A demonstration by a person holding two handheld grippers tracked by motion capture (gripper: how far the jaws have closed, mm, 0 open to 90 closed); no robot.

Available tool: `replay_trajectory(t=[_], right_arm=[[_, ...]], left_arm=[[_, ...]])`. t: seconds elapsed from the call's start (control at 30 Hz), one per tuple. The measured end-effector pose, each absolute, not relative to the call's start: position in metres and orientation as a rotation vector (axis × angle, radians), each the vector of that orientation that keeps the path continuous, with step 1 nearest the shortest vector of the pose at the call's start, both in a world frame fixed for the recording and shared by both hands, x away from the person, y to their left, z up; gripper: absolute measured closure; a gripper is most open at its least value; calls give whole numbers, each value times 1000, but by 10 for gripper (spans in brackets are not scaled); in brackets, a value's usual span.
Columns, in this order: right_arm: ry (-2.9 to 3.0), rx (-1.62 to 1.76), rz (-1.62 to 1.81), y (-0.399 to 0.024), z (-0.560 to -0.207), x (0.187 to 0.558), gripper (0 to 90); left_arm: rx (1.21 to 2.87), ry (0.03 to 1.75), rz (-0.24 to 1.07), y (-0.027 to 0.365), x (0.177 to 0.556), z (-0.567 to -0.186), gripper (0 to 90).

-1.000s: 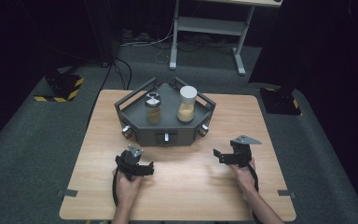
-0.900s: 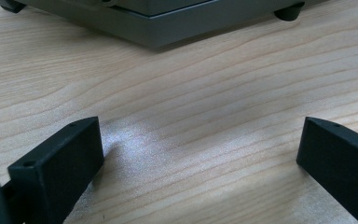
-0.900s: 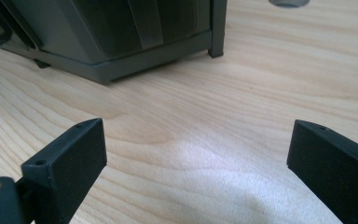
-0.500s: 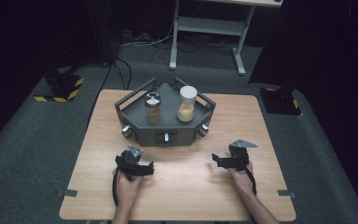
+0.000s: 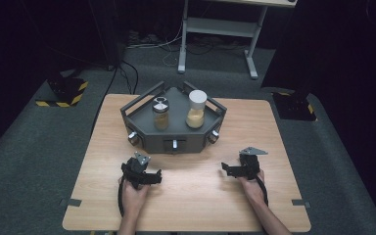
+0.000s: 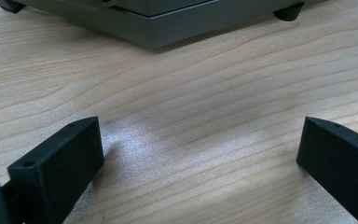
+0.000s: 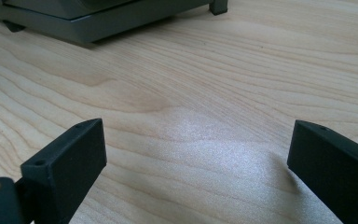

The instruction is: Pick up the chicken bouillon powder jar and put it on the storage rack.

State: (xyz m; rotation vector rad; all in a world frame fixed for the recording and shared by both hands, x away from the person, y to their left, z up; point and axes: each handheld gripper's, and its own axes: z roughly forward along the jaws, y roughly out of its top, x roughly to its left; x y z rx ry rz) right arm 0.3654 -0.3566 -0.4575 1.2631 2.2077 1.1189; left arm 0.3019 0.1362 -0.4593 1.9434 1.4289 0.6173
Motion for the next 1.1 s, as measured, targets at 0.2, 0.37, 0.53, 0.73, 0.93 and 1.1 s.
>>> replay_trajectory(t=[0.2, 0.37, 0.53, 0.73, 0.93, 1.1], right_arm=[[2226, 1269, 1072, -351, -455, 368, 41], [2228, 1274, 1060, -349, -454, 369, 42], [2229, 1266, 1041, -346, -454, 368, 42], [2233, 1258, 1026, -343, -453, 368, 41], [2235, 1247, 1005, -340, -452, 367, 42], [2234, 1244, 996, -338, -452, 367, 45]], left_arm=[[1943, 1429, 617, 136, 302, -459, 4], [1943, 1429, 617, 136, 302, -459, 4], [1943, 1429, 617, 136, 302, -459, 4], [1943, 1429, 618, 136, 302, -459, 4], [1943, 1429, 618, 136, 302, -459, 4], [1943, 1430, 618, 136, 302, -459, 4]])
